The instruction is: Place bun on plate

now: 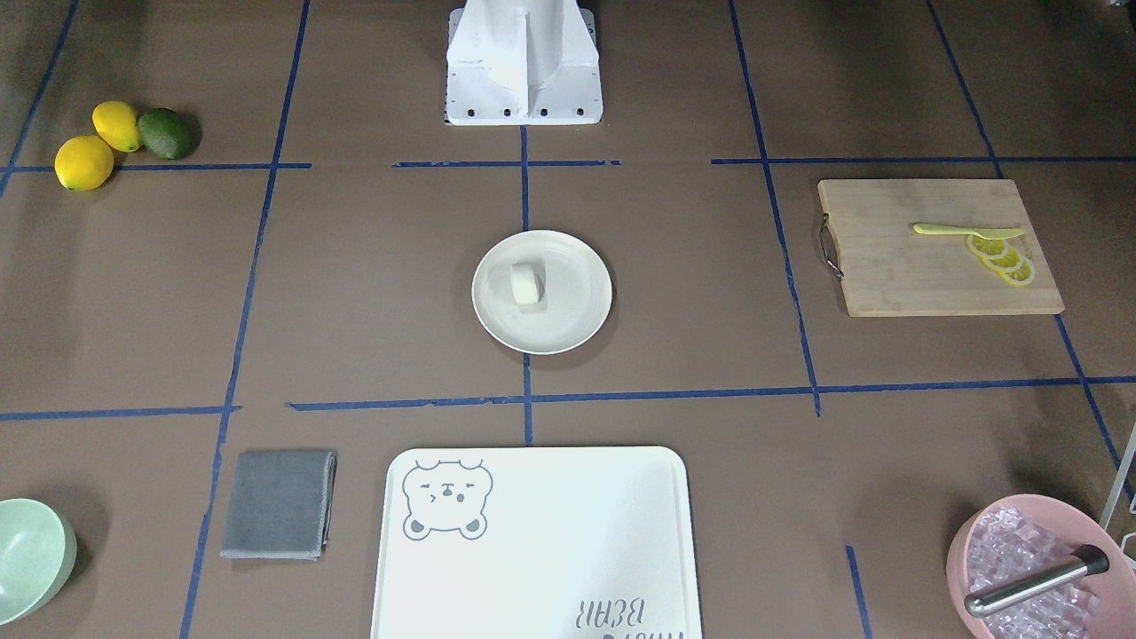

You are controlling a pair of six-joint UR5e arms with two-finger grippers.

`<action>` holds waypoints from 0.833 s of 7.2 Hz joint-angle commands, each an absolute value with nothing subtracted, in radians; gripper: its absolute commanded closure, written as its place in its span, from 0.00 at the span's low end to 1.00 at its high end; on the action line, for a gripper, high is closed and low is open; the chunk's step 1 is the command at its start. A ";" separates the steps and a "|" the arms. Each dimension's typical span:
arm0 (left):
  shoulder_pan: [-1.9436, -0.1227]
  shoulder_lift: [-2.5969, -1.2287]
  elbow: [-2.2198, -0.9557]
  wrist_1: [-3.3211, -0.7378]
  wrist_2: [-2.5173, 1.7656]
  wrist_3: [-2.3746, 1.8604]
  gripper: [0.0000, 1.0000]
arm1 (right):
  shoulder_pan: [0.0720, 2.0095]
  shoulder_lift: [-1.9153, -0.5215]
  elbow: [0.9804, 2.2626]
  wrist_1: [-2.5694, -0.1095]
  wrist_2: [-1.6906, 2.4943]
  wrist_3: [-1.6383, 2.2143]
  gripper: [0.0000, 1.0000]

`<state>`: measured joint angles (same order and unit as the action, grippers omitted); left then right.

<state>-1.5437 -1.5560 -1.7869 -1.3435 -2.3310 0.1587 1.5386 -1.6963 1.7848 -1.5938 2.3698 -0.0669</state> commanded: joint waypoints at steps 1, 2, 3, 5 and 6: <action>-1.575 -1.491 -1.731 -1.353 -2.358 0.088 0.00 | 1.539 -1.695 1.784 -1.594 2.370 -0.067 0.00; -1.575 -1.497 -1.732 -1.386 -2.353 0.071 0.00 | 1.539 -1.697 1.783 -1.594 2.370 -0.066 0.00; -1.575 -1.490 -1.738 -1.443 -2.353 0.061 0.00 | 1.539 -1.695 1.781 -1.594 2.370 -0.066 0.00; -1.569 -1.493 -1.730 -1.443 -2.349 0.071 0.00 | 1.539 -1.695 1.782 -1.594 2.370 -0.066 0.00; -1.568 -1.490 -1.729 -1.445 -2.350 0.074 0.00 | 1.539 -1.695 1.781 -1.594 2.370 -0.066 0.00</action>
<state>-1.5707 -1.4912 -1.7310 -1.4411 -2.3496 0.0708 1.5386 -1.6951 1.7821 -1.5938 2.3700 -0.0660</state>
